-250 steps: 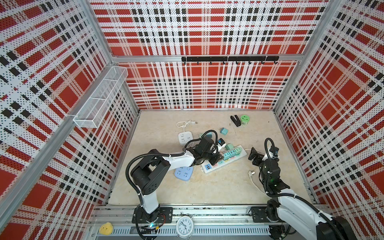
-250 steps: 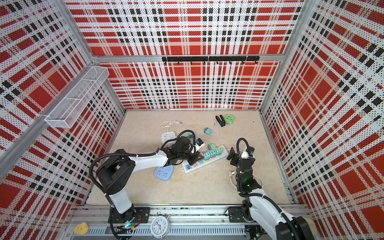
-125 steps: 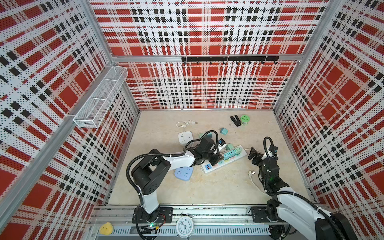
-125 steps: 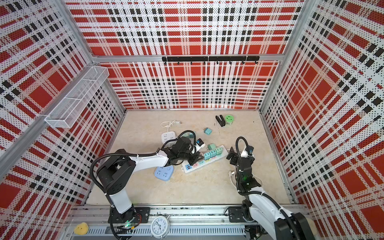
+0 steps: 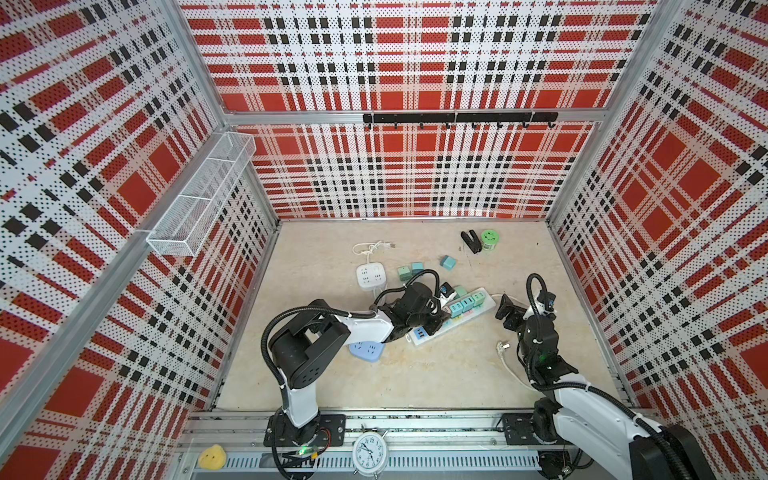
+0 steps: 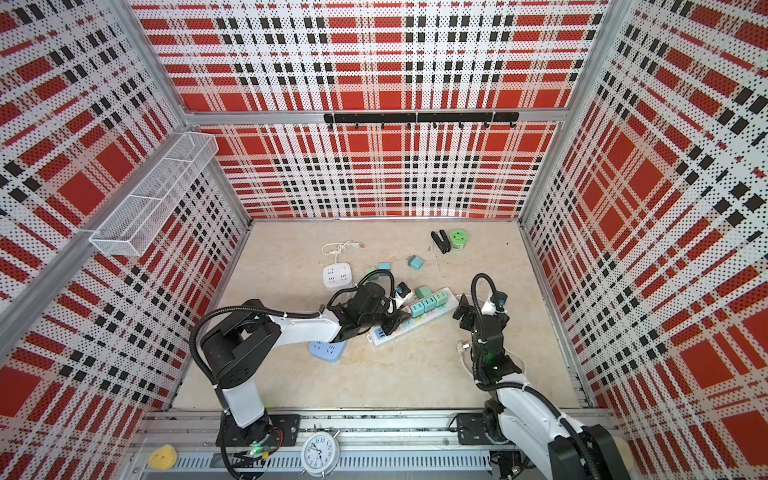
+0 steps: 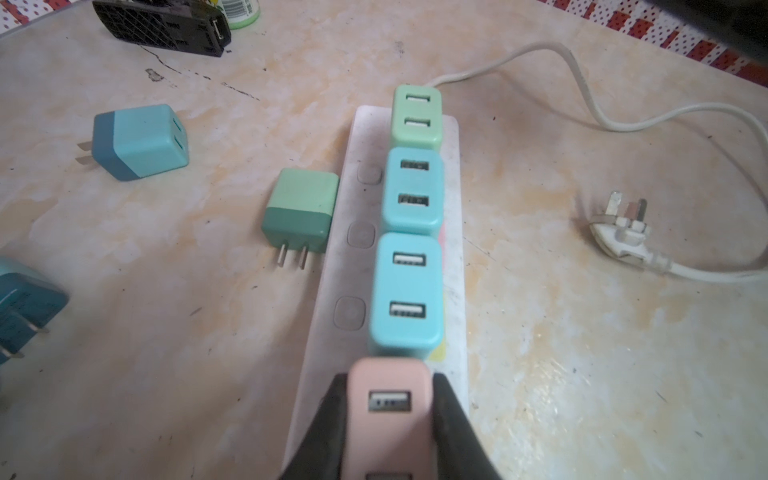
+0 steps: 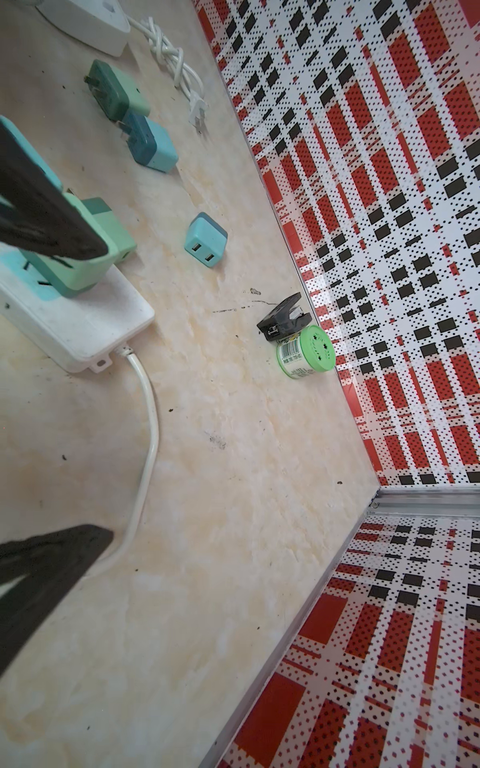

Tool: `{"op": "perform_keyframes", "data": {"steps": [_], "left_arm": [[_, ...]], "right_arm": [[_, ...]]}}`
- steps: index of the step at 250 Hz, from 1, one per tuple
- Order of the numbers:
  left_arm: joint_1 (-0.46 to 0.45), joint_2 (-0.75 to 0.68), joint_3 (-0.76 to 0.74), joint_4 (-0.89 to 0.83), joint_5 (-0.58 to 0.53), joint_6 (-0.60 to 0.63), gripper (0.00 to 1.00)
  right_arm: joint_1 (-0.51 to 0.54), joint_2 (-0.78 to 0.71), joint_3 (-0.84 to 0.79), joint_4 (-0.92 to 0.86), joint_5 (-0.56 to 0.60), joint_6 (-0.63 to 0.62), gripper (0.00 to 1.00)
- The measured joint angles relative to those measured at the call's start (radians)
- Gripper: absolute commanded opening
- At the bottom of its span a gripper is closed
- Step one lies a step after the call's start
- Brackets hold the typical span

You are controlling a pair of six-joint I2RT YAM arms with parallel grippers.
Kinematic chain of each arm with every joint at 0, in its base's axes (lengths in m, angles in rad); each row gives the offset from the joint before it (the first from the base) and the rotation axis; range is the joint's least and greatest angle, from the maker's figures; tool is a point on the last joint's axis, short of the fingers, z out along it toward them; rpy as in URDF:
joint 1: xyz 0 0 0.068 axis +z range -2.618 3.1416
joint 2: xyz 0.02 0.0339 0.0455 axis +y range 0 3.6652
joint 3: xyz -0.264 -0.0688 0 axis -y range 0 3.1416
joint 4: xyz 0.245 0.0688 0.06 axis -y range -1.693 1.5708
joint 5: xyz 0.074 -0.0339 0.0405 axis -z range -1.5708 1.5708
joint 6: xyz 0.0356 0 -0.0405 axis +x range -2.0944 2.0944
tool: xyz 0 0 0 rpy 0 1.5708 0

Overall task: Insert the plug
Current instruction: 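Lower the pink adapter with left gripper onto the socket after the teal adapters, then press the pink adapter down into the strip socket with left gripper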

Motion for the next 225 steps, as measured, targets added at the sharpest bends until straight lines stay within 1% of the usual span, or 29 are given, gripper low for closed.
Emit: {"op": "perform_keyframes", "data": {"steps": [29,71,142,225], "left_arm": [[-0.019,0.001,-0.007,0.022,-0.039,-0.002,0.00],[-0.032,0.007,-0.007,0.037,-0.053,-0.001,0.00],[-0.079,0.016,-0.006,0.058,-0.119,0.042,0.00],[-0.084,0.020,-0.005,0.064,-0.113,0.056,0.00]], "right_arm": [[0.000,0.000,0.000,0.000,0.000,0.000,1.00],[0.000,0.000,0.000,0.000,0.000,0.000,1.00],[0.000,0.000,0.000,0.000,0.000,0.000,1.00],[0.000,0.000,0.000,-0.001,0.000,0.000,1.00]]}}
